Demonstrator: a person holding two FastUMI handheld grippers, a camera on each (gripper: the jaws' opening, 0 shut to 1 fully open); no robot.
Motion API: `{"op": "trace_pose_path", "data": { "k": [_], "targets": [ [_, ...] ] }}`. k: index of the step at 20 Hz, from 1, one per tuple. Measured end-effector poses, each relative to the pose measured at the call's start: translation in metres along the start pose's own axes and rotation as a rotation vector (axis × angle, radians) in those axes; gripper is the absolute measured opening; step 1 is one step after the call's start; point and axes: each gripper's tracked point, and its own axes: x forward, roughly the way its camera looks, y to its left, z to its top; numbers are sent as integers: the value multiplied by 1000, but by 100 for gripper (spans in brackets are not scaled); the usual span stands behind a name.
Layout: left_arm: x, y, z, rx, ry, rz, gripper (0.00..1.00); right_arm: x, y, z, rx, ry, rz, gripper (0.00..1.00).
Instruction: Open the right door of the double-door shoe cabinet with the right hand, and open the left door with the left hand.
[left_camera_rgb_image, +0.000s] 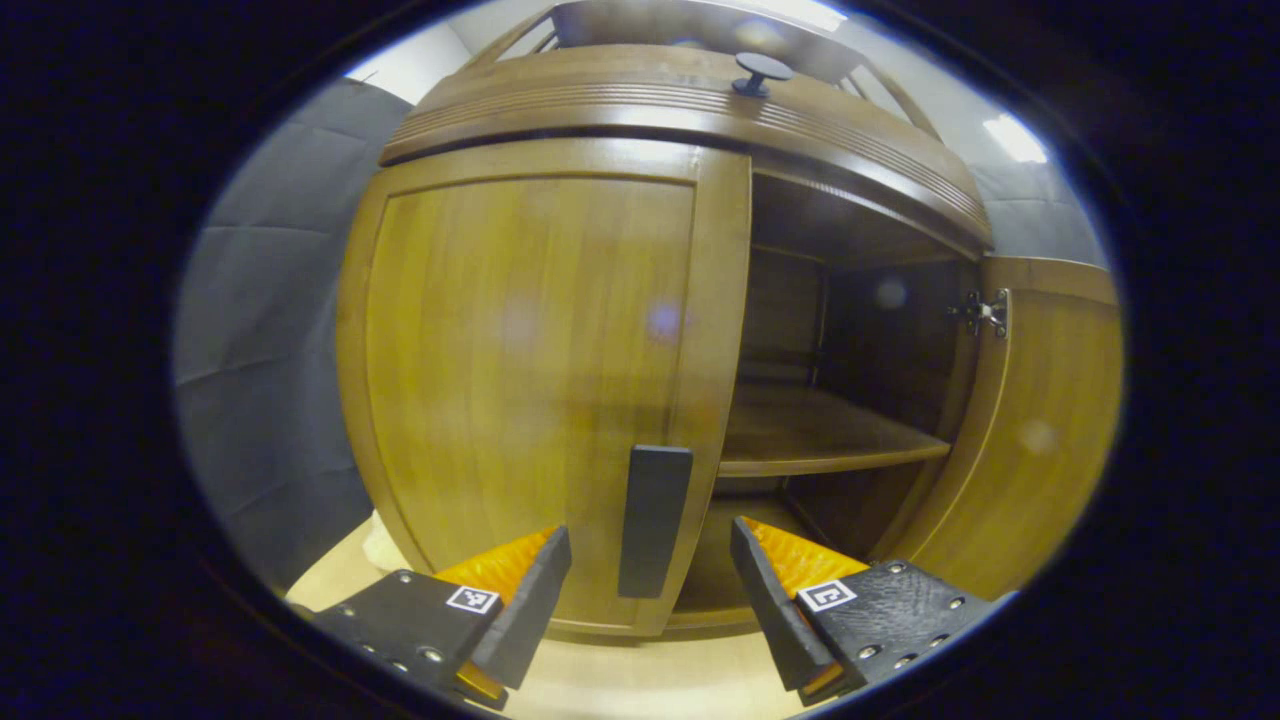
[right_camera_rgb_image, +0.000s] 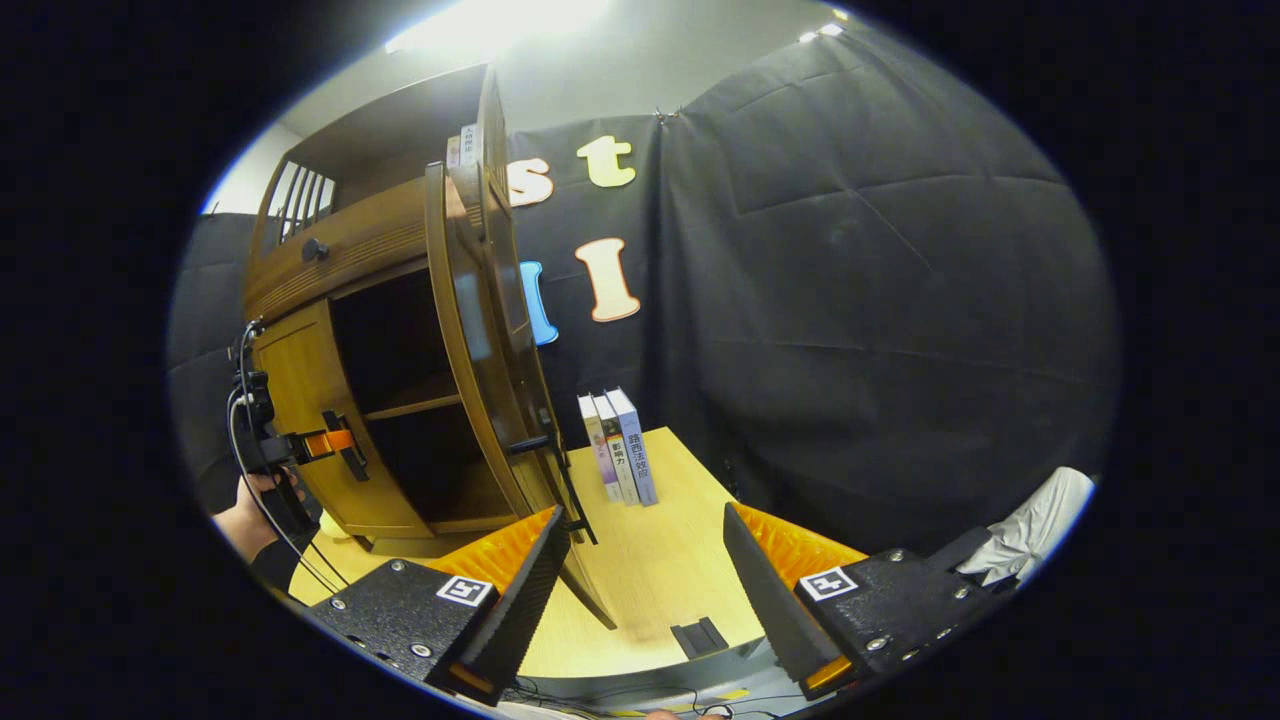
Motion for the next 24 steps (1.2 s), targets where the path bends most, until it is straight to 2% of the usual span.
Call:
{"op": "trace_pose_path", "data": {
  "k": [2, 4, 5, 8, 10, 11, 13, 14, 16, 17, 18, 24],
  "targets": [
    [12, -4, 4, 22, -23, -20, 97, -6, -1, -2, 5, 5, -16, 95],
    [20, 5, 7, 46, -41, 28, 71, -8, 0, -4, 2, 9, -22, 96],
    [23, 7, 7, 45, -42, 23, 58, -8, 0, -3, -2, 9, -25, 96],
    [29, -1, 10, 44, -52, -20, 41, -9, 7, -5, -13, 10, -19, 95],
    [23, 2, 14, 60, -59, -6, 30, -8, 14, -5, -25, 8, -9, 95],
    [33, 1, 11, 61, -60, 5, 24, -9, 18, -6, -32, 8, -4, 92],
    [30, 3, 10, 55, -68, 11, 21, -9, 27, -4, -46, 2, 6, 95],
    [29, 3, 12, 46, -72, 10, 19, -10, 30, -3, -51, -7, 6, 92],
    [28, 2, 11, 27, -73, 5, 16, -11, 37, 3, -55, -32, 5, 91],
    [28, 1, 12, 26, -72, 5, 14, -10, 42, 1, -52, -34, 15, 95],
    [26, 2, 9, 32, -66, 4, 29, -10, 48, -2, -50, -25, 27, 95],
    [22, 0, 12, 33, -74, -19, 29, -6, 85, -20, -57, 2, 92, 96]
  ]
}}
